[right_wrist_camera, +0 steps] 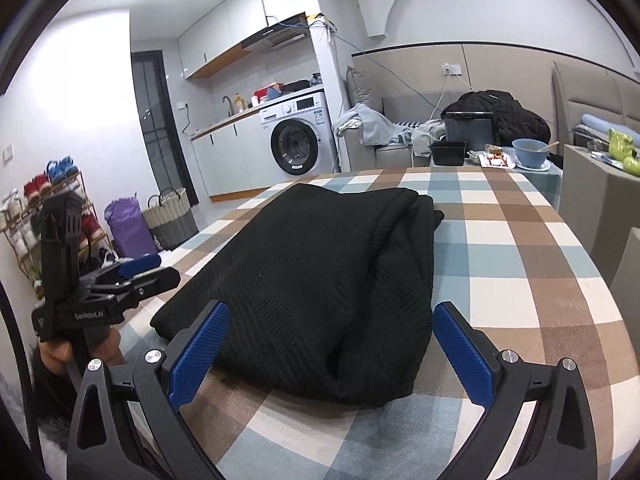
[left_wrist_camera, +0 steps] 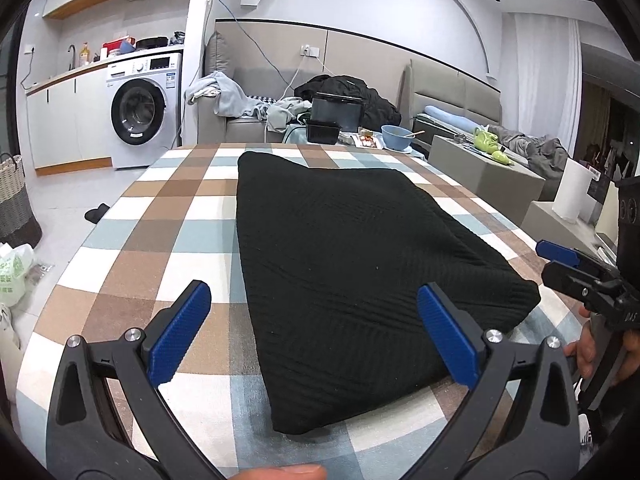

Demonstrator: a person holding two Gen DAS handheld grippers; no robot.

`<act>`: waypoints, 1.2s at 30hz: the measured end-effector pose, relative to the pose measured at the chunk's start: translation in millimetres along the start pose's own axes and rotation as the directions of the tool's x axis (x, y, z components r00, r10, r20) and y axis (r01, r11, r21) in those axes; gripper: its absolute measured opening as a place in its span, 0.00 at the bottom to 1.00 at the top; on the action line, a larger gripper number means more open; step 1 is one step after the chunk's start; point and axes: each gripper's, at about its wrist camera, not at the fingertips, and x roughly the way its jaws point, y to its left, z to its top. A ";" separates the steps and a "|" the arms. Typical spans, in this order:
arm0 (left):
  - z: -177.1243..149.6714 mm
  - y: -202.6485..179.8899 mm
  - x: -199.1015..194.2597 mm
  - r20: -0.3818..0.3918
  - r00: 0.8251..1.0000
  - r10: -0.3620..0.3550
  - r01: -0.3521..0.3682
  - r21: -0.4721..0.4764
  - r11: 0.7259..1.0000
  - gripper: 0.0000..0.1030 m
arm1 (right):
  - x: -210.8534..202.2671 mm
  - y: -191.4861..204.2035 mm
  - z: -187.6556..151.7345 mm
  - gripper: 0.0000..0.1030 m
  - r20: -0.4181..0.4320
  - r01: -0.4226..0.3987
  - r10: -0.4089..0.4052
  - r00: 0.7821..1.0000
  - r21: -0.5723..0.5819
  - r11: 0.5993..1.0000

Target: Fold small clothes

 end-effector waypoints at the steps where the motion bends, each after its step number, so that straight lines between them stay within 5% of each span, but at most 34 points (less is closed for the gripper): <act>1: -0.6 0.0 1.1 -0.004 1.000 0.003 -0.003 0.000 1.000 0.99 | 0.1 0.7 -0.3 1.00 -0.001 0.001 -0.001 1.000 -0.007 1.000; 36: -5.1 -8.1 -0.7 -0.007 1.000 -0.003 0.003 0.066 0.998 0.99 | 7.2 -3.4 -1.9 1.00 -0.028 -0.009 0.009 1.000 0.023 1.000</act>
